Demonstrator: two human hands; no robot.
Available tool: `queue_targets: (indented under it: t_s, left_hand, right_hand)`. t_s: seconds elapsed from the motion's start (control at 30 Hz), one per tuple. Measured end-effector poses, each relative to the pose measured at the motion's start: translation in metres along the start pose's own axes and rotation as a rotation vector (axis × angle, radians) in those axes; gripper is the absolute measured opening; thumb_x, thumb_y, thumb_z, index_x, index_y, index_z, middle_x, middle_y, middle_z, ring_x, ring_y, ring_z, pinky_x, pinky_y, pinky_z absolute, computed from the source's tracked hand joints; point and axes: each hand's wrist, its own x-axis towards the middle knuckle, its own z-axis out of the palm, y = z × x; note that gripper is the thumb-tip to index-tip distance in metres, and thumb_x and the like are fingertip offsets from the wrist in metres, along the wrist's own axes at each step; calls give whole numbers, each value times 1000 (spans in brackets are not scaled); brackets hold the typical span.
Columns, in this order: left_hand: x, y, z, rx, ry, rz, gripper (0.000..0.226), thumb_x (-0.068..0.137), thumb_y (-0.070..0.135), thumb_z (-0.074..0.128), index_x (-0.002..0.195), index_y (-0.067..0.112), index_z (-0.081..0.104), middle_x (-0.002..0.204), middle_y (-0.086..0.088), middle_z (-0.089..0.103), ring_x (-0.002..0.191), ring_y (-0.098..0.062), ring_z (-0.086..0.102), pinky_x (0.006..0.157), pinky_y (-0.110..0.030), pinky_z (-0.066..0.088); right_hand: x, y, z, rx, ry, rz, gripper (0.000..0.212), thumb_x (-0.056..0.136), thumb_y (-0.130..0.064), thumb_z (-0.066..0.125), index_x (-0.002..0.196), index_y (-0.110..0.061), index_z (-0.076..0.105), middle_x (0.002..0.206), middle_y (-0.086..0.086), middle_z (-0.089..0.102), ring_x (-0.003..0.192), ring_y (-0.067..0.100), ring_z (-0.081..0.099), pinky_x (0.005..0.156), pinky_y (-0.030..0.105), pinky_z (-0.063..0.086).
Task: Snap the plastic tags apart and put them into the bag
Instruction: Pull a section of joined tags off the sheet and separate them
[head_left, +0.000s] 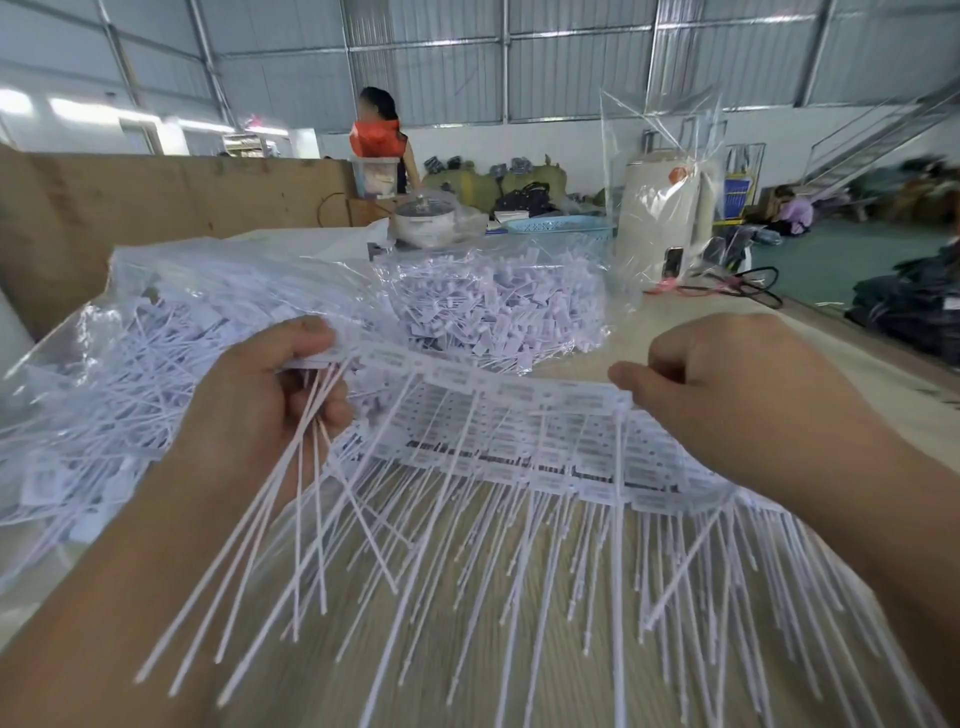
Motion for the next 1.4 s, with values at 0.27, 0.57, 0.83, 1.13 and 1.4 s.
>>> queue_targets:
  t_s: [0.27,0.57,0.83,1.13,1.4]
  left_hand:
    - [0,3,-3,-69,98,69,47,95,7,44,49,19,44,47,6,32,33,-4,28,33,-15,34]
    - [-14,-11,22,42,-133,158,30,91,6,46,63,16,50,49,3,37,36,-7,31,38,-16,37]
    - [-20,-24,33,257,-130,217,11,84,1,57,76,8,58,50,-6,52,35,-14,38,38,-23,41]
    - [-29,-37,42,287,-398,209,11,75,9,65,75,19,69,52,-9,56,35,-14,44,42,-27,46]
    - [-32,-44,43,369,-387,242,5,77,19,72,80,22,69,58,-11,60,37,-13,47,44,-27,48]
  right_hand:
    - [1,6,10,-105,-53,22,30,86,-47,60,67,-25,51,68,-7,57,64,14,54,50,25,37]
    - [-12,-2,7,-317,-177,55,28,78,-16,52,101,-32,55,86,-8,57,76,19,60,66,35,55]
    - [-8,1,16,-38,-246,13,34,93,-56,34,89,-25,51,90,-4,60,80,16,59,68,33,47]
    - [-19,-22,32,701,-258,-347,37,95,-54,42,111,-27,61,96,-9,62,90,8,59,81,32,47]
    - [-19,-27,35,757,-85,-305,36,88,-43,53,69,-13,54,55,-9,44,50,5,40,46,18,31]
